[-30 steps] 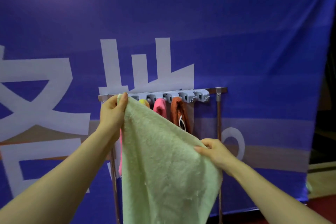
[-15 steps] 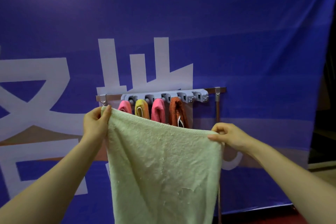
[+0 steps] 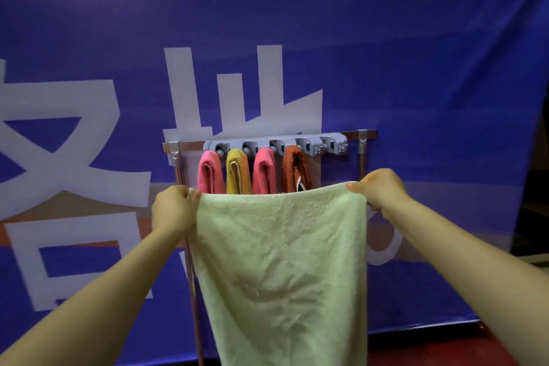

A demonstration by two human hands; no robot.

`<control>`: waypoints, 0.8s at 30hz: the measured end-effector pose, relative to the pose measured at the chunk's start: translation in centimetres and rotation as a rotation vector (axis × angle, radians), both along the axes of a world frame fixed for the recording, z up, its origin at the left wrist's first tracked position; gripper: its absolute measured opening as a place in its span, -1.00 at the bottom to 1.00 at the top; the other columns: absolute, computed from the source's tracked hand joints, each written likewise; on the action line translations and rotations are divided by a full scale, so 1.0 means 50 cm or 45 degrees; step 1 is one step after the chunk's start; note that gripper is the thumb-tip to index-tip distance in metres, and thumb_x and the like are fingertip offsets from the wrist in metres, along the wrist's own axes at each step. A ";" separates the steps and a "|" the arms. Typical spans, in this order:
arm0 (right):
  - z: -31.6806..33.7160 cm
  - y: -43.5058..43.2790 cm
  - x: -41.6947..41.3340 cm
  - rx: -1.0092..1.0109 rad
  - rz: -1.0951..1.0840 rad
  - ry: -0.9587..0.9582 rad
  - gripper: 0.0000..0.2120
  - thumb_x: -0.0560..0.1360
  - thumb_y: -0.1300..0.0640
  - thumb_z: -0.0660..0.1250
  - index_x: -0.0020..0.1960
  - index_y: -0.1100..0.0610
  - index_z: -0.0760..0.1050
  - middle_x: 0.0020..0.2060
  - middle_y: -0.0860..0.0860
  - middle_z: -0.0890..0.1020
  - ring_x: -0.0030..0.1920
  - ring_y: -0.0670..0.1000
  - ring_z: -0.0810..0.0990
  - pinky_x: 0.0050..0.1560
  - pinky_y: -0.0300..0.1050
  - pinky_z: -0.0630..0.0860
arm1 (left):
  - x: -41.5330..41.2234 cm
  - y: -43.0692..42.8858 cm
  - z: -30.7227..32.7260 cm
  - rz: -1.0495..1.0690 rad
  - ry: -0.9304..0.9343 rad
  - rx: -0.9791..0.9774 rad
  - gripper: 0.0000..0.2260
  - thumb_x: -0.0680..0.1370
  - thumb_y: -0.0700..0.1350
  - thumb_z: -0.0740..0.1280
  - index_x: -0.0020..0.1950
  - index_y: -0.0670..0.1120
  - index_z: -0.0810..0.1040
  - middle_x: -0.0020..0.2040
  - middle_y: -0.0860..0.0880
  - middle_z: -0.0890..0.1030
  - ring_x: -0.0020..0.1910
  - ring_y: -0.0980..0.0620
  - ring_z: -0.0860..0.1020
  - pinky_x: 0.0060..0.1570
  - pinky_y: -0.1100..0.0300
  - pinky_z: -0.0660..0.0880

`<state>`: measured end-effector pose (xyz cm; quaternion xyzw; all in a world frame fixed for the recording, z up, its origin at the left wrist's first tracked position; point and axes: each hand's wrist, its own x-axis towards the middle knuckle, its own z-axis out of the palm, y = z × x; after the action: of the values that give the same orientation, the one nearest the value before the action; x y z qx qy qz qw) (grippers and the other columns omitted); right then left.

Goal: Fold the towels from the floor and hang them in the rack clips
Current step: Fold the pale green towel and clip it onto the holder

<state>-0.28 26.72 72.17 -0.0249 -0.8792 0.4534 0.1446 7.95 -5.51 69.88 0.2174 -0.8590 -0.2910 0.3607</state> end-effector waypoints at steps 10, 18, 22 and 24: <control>0.024 -0.131 0.044 -0.641 0.337 -0.297 -0.93 0.46 0.45 0.28 -0.06 0.37 0.47 -0.34 0.15 0.46 -0.73 -0.12 0.41 -0.67 -0.30 0.44 | -0.031 0.143 0.044 -0.481 -0.059 1.148 -0.81 0.56 -0.35 0.14 -0.26 -0.26 0.37 -0.40 -0.18 0.41 -0.71 0.06 0.47 -0.67 0.21 0.49; 0.014 -0.191 0.073 0.010 0.301 0.151 -0.83 0.37 0.07 0.44 -0.37 0.00 0.53 -0.16 0.07 0.70 -0.07 0.09 0.63 -0.05 -0.11 0.52 | -0.033 0.234 0.045 -0.742 -0.109 1.255 -0.83 0.51 -0.38 0.24 -0.29 -0.28 0.44 -0.47 -0.16 0.47 -0.42 -0.03 0.51 -0.49 0.15 0.57; 0.011 -0.191 0.093 0.098 0.349 0.299 -0.95 0.39 0.04 0.41 -0.24 -0.02 0.61 -0.14 0.02 0.70 -0.03 0.07 0.62 -0.11 -0.17 0.44 | -0.042 0.245 0.041 -0.735 -0.013 1.314 -0.86 0.48 -0.43 0.22 -0.26 -0.30 0.46 -0.34 -0.21 0.47 -0.36 -0.08 0.52 -0.46 0.10 0.58; 0.008 -0.188 0.095 0.118 0.388 0.347 -0.93 0.40 0.02 0.40 -0.19 0.00 0.63 -0.15 0.01 0.70 -0.04 0.03 0.62 -0.08 -0.14 0.49 | -0.042 0.246 0.039 -0.730 0.033 1.347 -0.87 0.47 -0.44 0.21 -0.25 -0.31 0.46 -0.34 -0.22 0.49 -0.38 -0.08 0.55 -0.47 0.11 0.58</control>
<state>4.48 17.30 72.56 0.1767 -0.8651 0.4281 0.1927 5.87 6.79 71.84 0.1234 -0.6176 -0.7673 0.1210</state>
